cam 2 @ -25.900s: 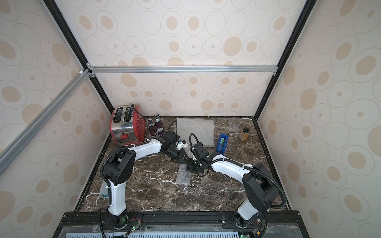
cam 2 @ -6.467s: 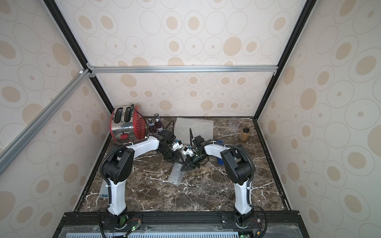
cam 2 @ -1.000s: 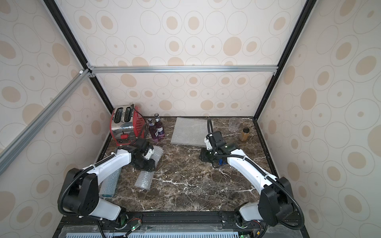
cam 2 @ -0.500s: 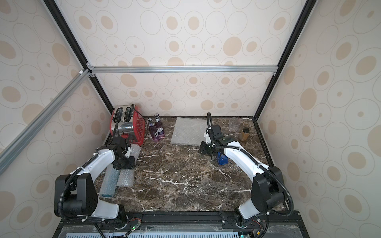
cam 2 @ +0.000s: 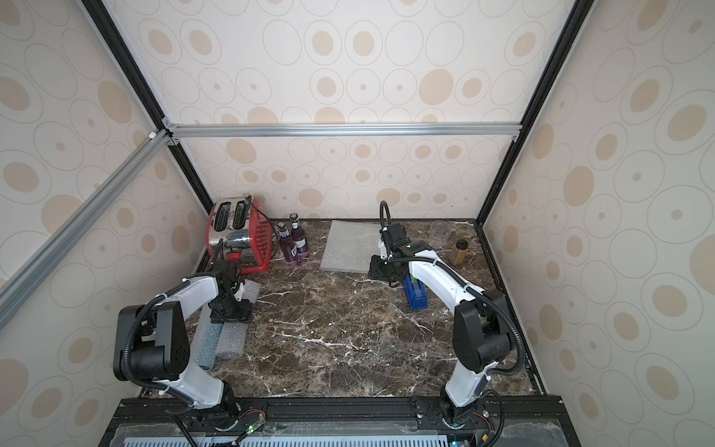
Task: Wrap wine bottles in bubble wrap
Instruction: Place the bubble wrap at the center of the board, then move the bubble wrap to the center of the board.
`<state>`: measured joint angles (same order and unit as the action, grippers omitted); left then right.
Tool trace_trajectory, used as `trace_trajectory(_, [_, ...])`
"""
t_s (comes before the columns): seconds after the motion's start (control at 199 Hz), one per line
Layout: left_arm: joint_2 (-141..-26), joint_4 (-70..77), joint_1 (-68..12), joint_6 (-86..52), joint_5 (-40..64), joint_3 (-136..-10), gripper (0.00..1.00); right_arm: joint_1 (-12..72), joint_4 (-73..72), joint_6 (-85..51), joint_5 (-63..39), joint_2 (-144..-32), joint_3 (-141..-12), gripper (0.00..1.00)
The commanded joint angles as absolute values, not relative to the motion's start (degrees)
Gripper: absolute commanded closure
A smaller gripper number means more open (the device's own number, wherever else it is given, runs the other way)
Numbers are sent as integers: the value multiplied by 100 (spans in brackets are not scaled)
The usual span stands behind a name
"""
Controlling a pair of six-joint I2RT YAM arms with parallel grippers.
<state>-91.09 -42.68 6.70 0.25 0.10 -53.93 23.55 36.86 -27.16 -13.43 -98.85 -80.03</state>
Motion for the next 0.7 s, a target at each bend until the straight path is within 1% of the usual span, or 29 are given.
trace_trajectory(0.0, [-8715,-4346,700,119,84,-5585,2,2321,3839,-2747,-1320,-9987,-8181,60])
trace_trajectory(0.02, [-8641,-4335,695,124,96,-5567,1,2320,3847,-2743,-1310,-10004,-8203,59])
trace_trajectory(0.271, [-7506,-4270,695,217,245,-5380,1,2313,4199,-2624,-1178,-10185,-8682,54])
trace_trajectory(0.427, [-6745,-4130,699,316,344,-5367,1,2308,4366,-2615,-1064,-10225,-8908,48])
trace_trajectory(0.557, [-6072,-3914,696,423,859,-5254,1,2285,4421,-2580,-1005,-10281,-9063,45])
trace_trajectory(0.698, [-5543,-3665,698,465,1591,-5000,1,2274,4672,-2584,-797,-10535,-9456,45])
